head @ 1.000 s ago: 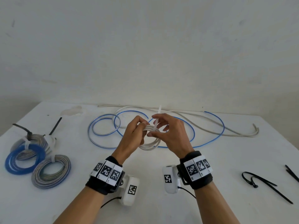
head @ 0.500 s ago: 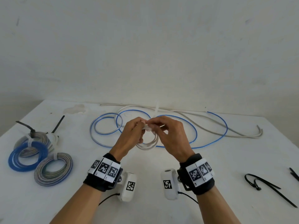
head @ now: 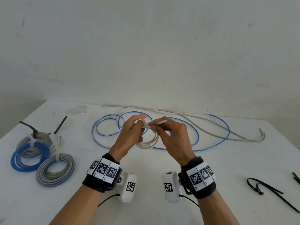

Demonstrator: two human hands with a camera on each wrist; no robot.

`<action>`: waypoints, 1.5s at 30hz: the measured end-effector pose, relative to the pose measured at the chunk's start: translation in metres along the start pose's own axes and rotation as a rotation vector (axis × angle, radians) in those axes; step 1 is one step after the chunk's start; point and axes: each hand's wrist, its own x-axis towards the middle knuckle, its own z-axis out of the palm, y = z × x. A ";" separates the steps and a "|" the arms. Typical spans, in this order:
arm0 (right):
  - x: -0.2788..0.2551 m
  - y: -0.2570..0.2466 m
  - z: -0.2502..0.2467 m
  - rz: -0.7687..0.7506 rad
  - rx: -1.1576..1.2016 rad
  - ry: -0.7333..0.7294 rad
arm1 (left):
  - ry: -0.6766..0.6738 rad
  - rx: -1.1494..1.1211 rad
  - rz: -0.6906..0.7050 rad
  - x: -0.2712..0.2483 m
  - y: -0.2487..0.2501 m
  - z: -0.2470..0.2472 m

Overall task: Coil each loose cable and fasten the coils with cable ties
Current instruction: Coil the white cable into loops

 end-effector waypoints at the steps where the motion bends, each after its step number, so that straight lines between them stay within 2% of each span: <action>1: 0.000 0.001 0.000 -0.020 -0.013 -0.001 | -0.006 0.001 -0.004 0.001 0.001 -0.002; 4: -0.001 0.004 0.004 -0.065 -0.038 -0.016 | -0.033 0.022 -0.009 0.002 0.001 -0.004; 8: -0.003 0.003 0.008 -0.138 -0.056 -0.020 | 0.033 -0.056 -0.031 0.002 0.002 -0.004; 12: -0.003 0.007 0.013 -0.243 -0.189 0.010 | -0.034 -0.157 -0.032 0.001 0.007 -0.004; 16: -0.005 0.011 0.017 -0.278 -0.246 0.026 | -0.030 -0.210 -0.067 0.002 0.010 -0.004; 18: -0.005 0.009 0.018 -0.216 -0.188 0.024 | -0.035 -0.189 -0.033 0.001 0.010 -0.006; 22: 0.000 -0.014 0.012 0.112 0.281 0.016 | 0.012 -0.134 0.109 -0.002 0.017 -0.007; 25: 0.001 -0.025 0.007 0.224 0.475 0.069 | 0.061 -0.054 0.235 -0.006 0.026 -0.005; 30: 0.000 -0.031 -0.001 0.319 0.365 -0.070 | 0.079 0.141 0.397 -0.014 0.031 0.001; 36: 0.002 -0.032 -0.007 0.417 0.420 -0.047 | 0.081 0.241 0.473 -0.015 0.028 0.004; 45: 0.003 -0.032 -0.010 0.413 0.442 -0.077 | 0.078 0.321 0.544 -0.015 0.028 0.004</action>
